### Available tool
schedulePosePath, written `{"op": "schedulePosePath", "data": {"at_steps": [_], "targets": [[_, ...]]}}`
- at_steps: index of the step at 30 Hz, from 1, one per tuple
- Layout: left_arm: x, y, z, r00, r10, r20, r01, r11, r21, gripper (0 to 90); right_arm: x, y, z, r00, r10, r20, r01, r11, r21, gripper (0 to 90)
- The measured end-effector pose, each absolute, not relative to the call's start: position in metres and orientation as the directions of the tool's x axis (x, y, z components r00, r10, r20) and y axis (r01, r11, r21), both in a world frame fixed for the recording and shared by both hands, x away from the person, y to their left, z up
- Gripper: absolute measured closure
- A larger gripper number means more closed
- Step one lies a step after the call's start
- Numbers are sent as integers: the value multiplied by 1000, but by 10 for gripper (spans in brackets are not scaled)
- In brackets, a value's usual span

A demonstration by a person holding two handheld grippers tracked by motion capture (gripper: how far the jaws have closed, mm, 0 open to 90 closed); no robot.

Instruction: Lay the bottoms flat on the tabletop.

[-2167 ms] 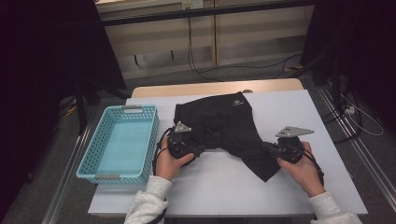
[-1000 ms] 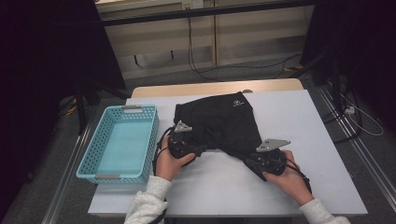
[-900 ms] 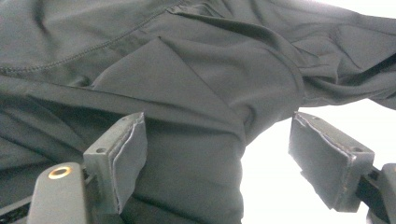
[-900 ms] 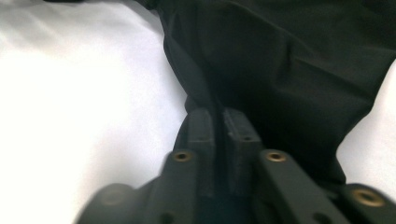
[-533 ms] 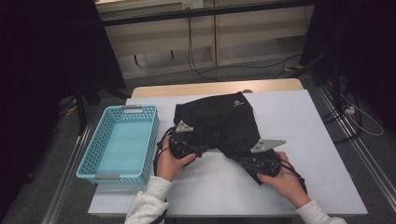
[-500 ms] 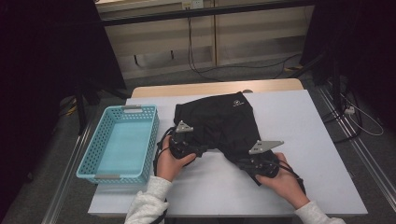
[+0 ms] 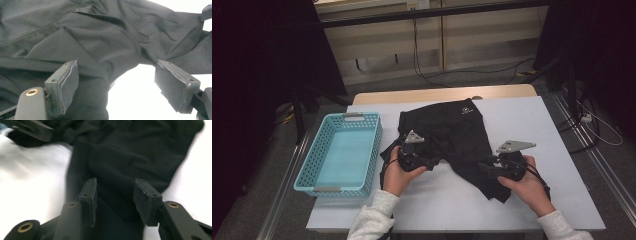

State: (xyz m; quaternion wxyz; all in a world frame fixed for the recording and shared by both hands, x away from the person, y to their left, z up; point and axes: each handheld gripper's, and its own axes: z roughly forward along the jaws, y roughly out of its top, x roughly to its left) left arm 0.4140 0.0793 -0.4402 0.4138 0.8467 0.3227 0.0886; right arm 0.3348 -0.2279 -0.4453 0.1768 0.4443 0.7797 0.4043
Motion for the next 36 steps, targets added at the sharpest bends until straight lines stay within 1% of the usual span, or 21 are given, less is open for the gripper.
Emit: {"op": "schedulePosePath", "data": {"at_steps": [2,6,9,10,13,15,16,18,21,22,23,24,25,26,27,28,29,30,32,33,36], "targets": [[413,78,-440,782,613,-113,468,-458,756,200,336,-230,-448,-535,840,86,558,275,783,550],[413,78,-440,781,614,-115,470,-457,755,201,333,-222,-447,-570,816,91,548,295,783,563],[413,78,-440,778,617,-119,473,-451,757,200,329,-208,-446,-618,782,80,526,337,781,580],[413,78,-440,778,617,-118,472,-450,758,200,328,-202,-447,-637,768,72,520,358,776,600],[413,78,-441,780,615,-116,470,-453,757,200,328,-190,-457,-673,737,66,522,410,748,630],[413,78,-440,780,615,-114,468,-454,758,201,327,-185,-464,-687,725,43,515,445,732,615],[413,78,-440,780,615,-114,468,-454,758,200,326,-183,-465,-688,725,36,507,444,739,644],[413,78,-440,781,614,-115,469,-455,757,201,325,-181,-464,-699,715,21,493,460,739,888],[413,77,-440,783,612,-113,467,-459,756,201,325,-176,-462,-698,716,24,486,448,751,897],[413,77,-440,783,612,-116,469,-456,757,202,325,-174,-460,-698,715,41,485,430,761,897],[413,77,-440,781,612,-121,471,-452,758,204,326,-171,-458,-708,702,81,489,404,773,897],[412,76,-440,781,613,-121,471,-449,760,205,325,-167,-456,-715,690,108,492,387,780,897],[412,76,-440,783,610,-120,470,-454,757,205,324,-163,-455,-724,681,112,485,387,784,887],[412,76,-440,781,613,-119,472,-455,755,205,323,-159,-454,-732,670,123,483,383,787,817],[412,76,-440,783,613,-107,467,-464,753,205,322,-157,-454,-719,682,131,495,370,786,724],[412,75,-441,780,615,-115,472,-459,752,205,322,-157,-453,-715,688,121,494,376,784,715],[411,75,-442,782,611,-123,476,-458,751,205,322,-158,-451,-712,694,103,488,385,783,670],[411,75,-442,782,611,-121,476,-460,750,208,323,-162,-448,-699,708,101,489,370,790,599],[411,74,-442,785,608,-122,475,-463,749,208,325,-174,-442,-671,735,102,497,343,797,579],[411,74,-442,785,608,-123,475,-461,750,209,326,-180,-439,-650,755,91,496,330,803,550],[411,72,-442,782,609,-131,479,-454,752,209,332,-202,-436,-595,799,86,511,294,808,535]]}}
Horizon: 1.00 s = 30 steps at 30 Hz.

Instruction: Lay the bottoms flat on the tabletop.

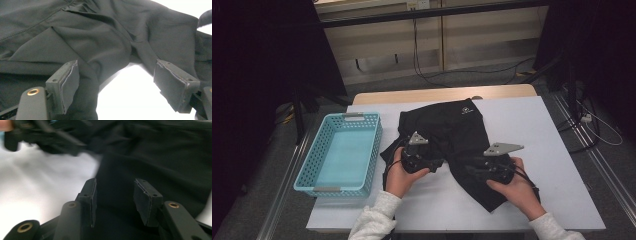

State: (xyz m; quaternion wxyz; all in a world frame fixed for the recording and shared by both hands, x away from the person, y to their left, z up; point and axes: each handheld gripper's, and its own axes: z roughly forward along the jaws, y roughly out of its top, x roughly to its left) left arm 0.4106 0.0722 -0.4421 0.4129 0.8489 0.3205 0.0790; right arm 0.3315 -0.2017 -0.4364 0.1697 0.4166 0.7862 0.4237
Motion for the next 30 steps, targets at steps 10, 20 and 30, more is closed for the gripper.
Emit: {"op": "schedulePosePath", "data": {"at_steps": [10,20,30], "targets": [[407,55,-452,778,614,-130,483,-454,749,234,346,-245,-452,-440,897,44,578,246,778,546],[405,34,-457,781,614,-113,463,-448,765,329,346,-250,-452,-437,897,64,583,229,779,535],[406,25,-462,772,614,-165,507,-439,742,570,345,-258,-452,-395,916,69,587,194,786,405]]}}
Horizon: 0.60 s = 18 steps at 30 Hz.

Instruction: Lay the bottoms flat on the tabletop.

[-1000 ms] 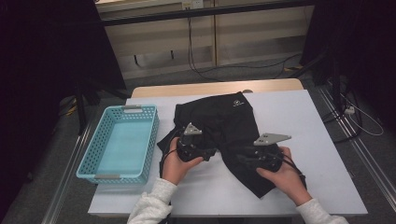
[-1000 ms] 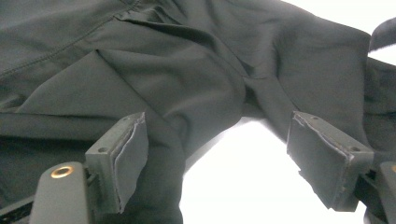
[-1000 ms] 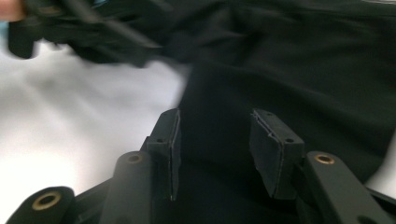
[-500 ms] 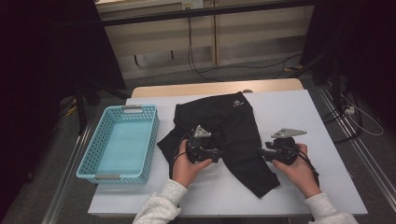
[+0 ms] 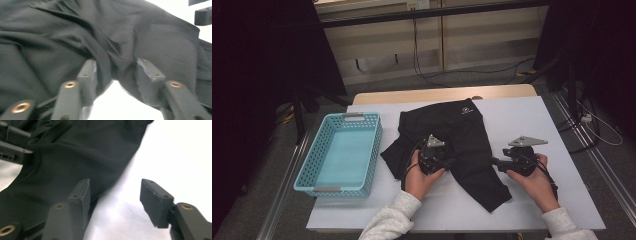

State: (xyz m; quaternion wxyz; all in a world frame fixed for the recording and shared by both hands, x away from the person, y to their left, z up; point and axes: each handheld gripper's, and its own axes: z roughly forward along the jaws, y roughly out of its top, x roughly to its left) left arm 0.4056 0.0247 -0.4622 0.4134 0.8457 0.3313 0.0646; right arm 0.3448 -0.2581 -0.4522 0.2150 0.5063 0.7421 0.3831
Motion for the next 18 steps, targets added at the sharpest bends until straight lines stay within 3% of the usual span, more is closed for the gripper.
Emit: {"op": "schedulePosePath", "data": {"at_steps": [5,8,18], "targets": [[405,18,-463,787,596,-162,497,-454,740,714,342,-260,-450,-387,920,62,581,191,791,403],[406,18,-464,787,578,-216,525,-444,726,883,341,-261,-452,-388,920,60,581,194,790,405],[419,55,-446,734,618,-280,586,-370,721,898,340,-262,-450,-401,914,55,574,204,793,398]]}}
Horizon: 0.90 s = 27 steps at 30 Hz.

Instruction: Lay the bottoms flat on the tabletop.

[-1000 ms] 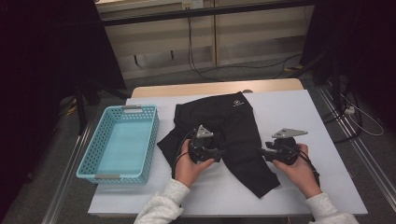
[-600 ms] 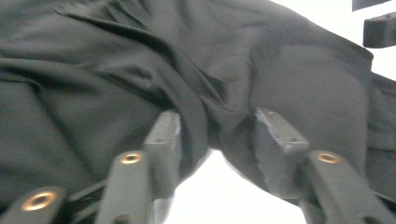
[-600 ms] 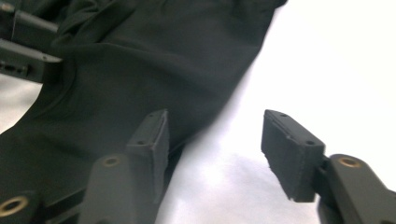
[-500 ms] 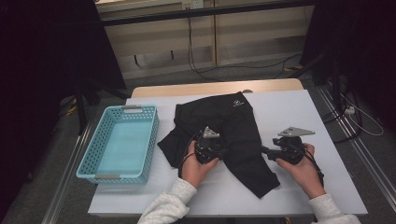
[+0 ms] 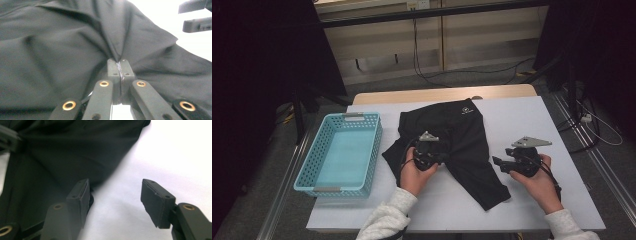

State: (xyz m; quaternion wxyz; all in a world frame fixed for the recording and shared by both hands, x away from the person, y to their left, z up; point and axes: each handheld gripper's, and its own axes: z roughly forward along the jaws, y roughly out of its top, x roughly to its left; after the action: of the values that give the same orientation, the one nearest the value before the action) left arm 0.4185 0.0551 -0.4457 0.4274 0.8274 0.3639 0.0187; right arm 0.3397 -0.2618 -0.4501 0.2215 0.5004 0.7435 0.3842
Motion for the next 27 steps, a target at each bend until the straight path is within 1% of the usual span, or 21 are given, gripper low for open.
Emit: {"op": "schedulePosePath", "data": {"at_steps": [2,3,7,10,12,16,17,19,22,23,25,26,27], "targets": [[422,67,-445,715,630,-304,609,-347,713,897,340,-260,-452,-407,912,53,578,212,788,397],[424,72,-444,711,640,-293,607,-348,714,897,339,-258,-453,-414,908,54,580,217,785,401],[428,84,-443,689,657,-305,625,-327,708,895,339,-243,-459,-465,883,58,591,261,763,410],[430,87,-444,682,666,-302,628,-322,709,895,338,-231,-463,-503,863,51,587,297,753,419],[429,87,-445,687,666,-292,625,-335,705,895,339,-225,-464,-517,855,41,588,319,743,444],[429,89,-444,684,671,-288,622,-330,710,894,338,-219,-467,-551,831,79,591,322,740,481],[429,90,-443,682,674,-284,620,-326,714,894,338,-219,-466,-554,829,73,585,325,743,482],[429,91,-442,682,674,-284,621,-329,712,894,339,-221,-463,-534,842,77,584,301,754,488],[427,87,-444,690,667,-281,618,-341,709,893,340,-228,-458,-504,862,53,580,292,761,507],[427,85,-445,691,666,-281,618,-341,709,893,341,-229,-460,-505,861,64,584,286,760,519],[426,82,-445,699,660,-275,612,-355,707,893,341,-225,-465,-517,854,61,598,309,740,531],[426,81,-445,701,659,-273,610,-355,709,893,340,-221,-468,-532,846,44,585,330,741,523],[425,80,-445,703,657,-272,609,-358,708,892,339,-218,-469,-540,842,24,569,344,747,538]]}}
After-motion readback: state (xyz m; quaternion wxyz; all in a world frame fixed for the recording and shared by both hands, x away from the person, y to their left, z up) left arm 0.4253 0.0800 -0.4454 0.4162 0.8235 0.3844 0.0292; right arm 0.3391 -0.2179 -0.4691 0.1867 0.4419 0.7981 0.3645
